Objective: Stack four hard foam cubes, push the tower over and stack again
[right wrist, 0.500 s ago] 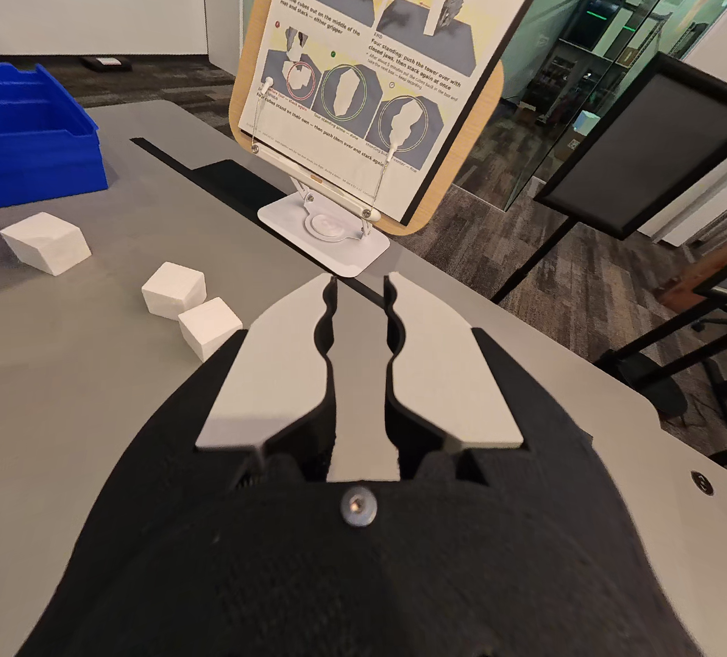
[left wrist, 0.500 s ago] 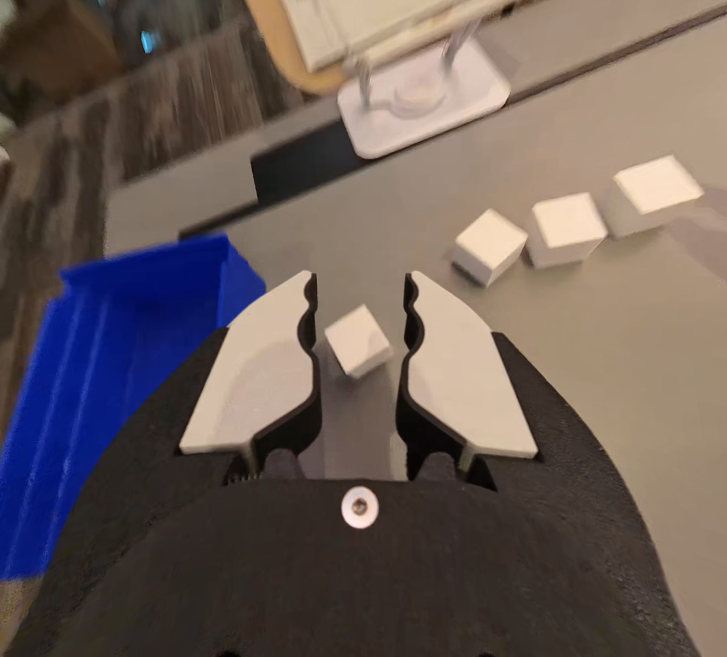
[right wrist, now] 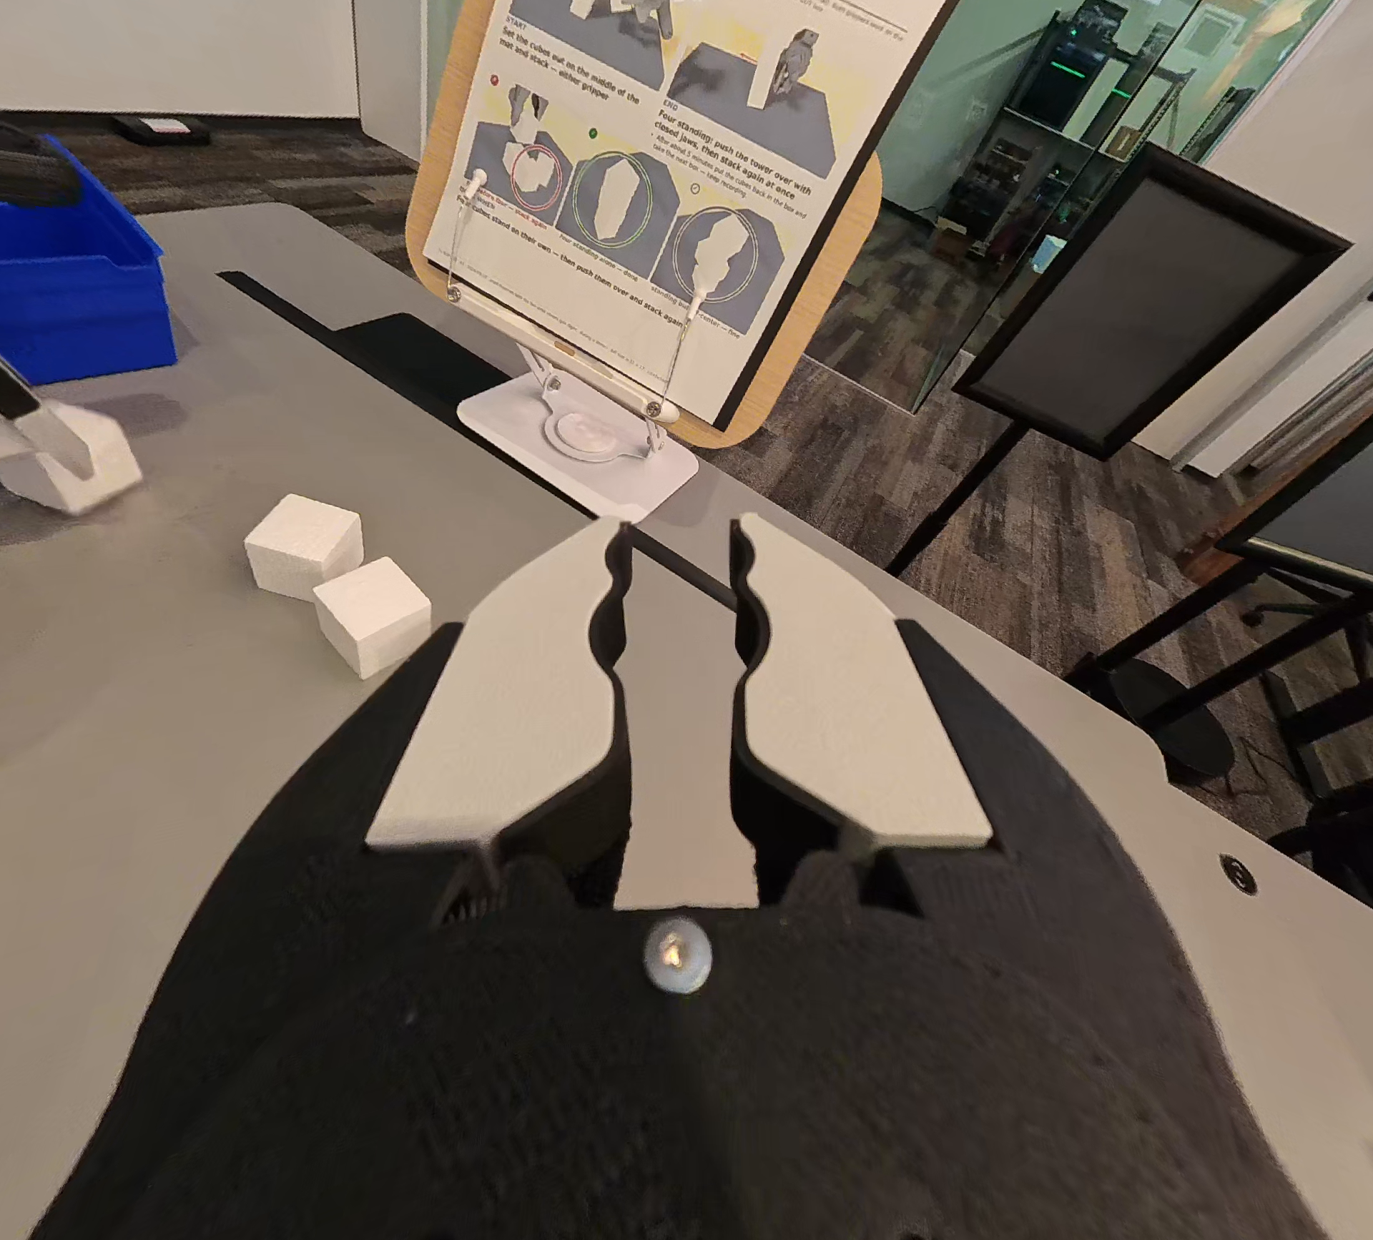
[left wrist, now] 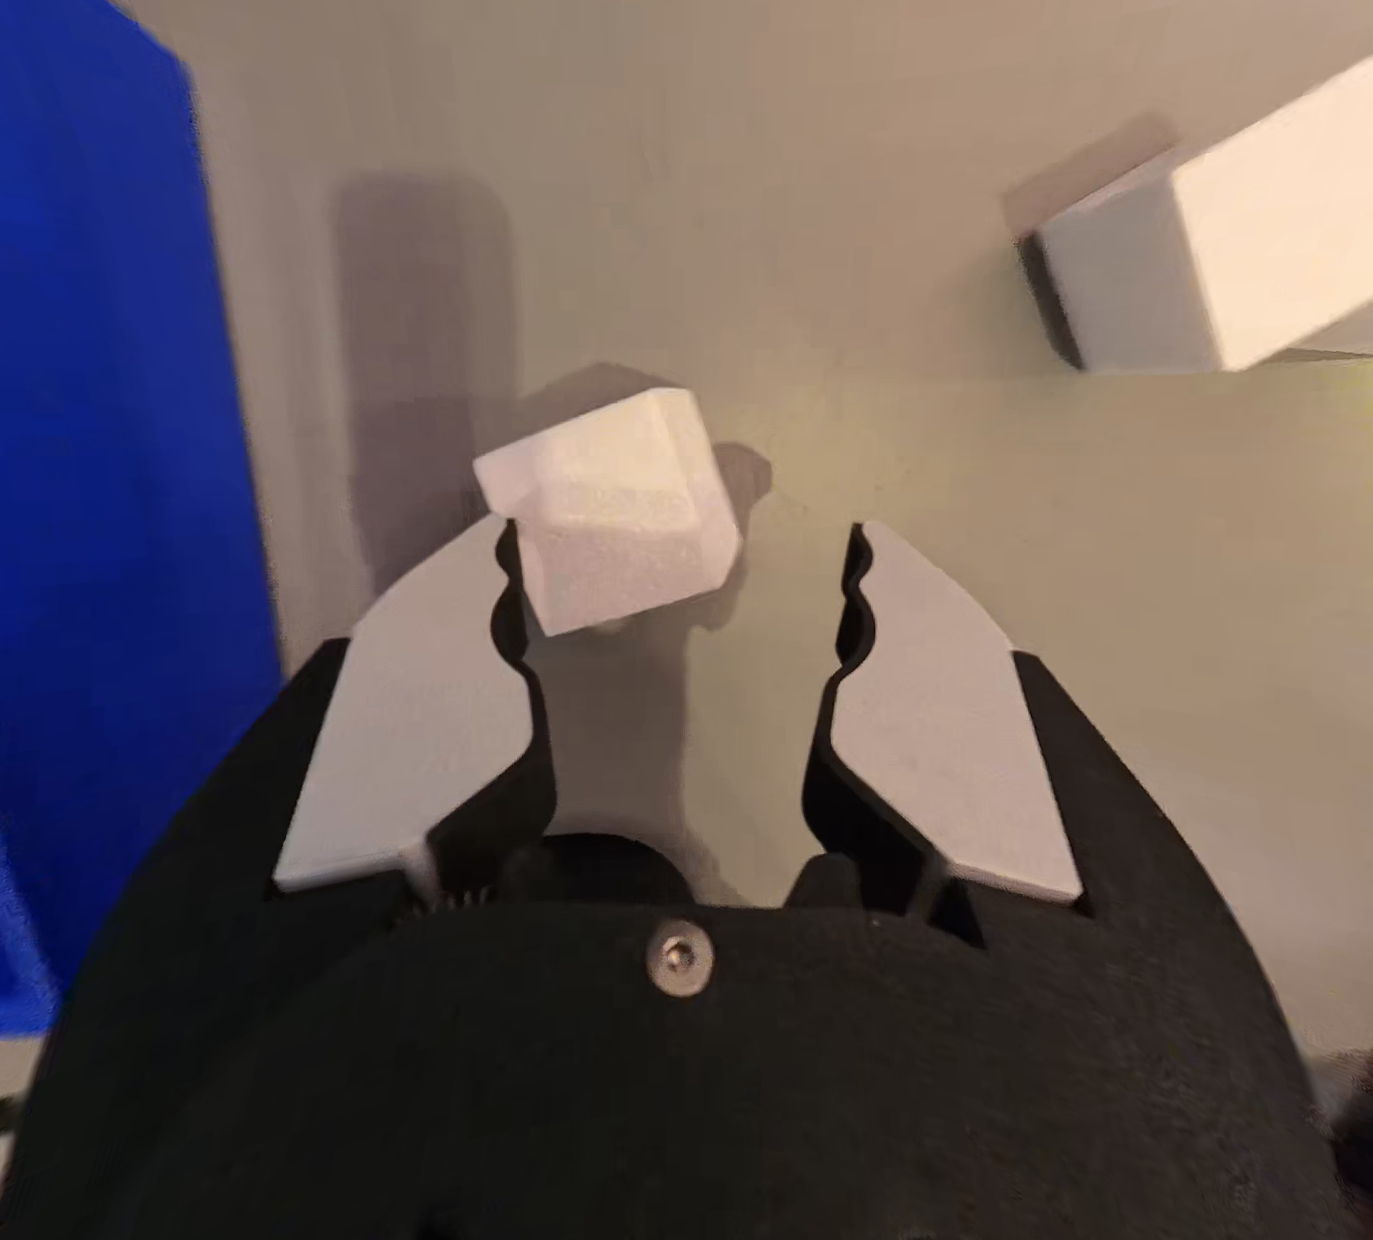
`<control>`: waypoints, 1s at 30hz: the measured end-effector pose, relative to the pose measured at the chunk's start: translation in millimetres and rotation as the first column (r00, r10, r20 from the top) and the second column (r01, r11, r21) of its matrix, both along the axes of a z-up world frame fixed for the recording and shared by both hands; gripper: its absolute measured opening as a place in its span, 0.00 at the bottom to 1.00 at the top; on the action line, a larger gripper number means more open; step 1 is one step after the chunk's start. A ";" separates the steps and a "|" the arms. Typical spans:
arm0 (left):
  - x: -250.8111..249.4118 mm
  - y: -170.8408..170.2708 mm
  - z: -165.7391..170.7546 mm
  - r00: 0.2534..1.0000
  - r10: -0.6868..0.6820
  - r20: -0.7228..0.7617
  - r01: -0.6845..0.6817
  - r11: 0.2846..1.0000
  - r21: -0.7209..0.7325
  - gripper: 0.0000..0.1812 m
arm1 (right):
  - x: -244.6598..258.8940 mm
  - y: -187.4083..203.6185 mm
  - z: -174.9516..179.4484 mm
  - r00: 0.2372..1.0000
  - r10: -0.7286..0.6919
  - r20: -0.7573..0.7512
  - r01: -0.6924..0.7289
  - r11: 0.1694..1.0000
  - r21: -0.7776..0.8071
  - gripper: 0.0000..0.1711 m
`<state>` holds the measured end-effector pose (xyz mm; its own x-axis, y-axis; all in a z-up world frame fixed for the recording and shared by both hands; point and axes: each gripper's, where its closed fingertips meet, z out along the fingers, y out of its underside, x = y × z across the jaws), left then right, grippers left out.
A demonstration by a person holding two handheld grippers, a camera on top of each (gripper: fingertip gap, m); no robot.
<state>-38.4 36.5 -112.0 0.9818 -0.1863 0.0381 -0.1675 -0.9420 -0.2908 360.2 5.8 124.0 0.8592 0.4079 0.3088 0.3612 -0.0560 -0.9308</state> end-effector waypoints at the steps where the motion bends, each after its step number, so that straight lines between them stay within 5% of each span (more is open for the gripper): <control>1: -4.1 0.4 0.0 0.999 -0.006 -0.033 0.006 1.000 0.001 0.41 | 0.0 1.1 -0.9 1.000 -0.002 0.004 0.002 1.000 -0.002 0.15; 12: -15.8 11.2 15.5 0.996 -0.008 -0.087 0.016 0.996 0.093 0.40 | -14.2 11.4 -19.7 0.995 -0.004 0.100 0.009 0.999 -0.050 0.15; 19: -22.1 7.0 -8.4 0.992 0.027 -0.126 -0.027 1.000 -0.001 0.45 | -17.8 14.2 -26.6 0.991 -0.003 0.131 0.012 0.998 -0.069 0.15; 30: -13.5 14.9 -22.5 0.990 -0.043 -0.135 0.041 0.999 -0.018 0.36 | -21.6 17.3 -34.0 0.985 -0.003 0.173 0.018 0.996 -0.089 0.15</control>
<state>-51.9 51.4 -134.4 0.9694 -0.2280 -0.0914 -0.2440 -0.9373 -0.2490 338.5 23.1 90.0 0.8006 0.4321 0.4152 0.5148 -0.1410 -0.8457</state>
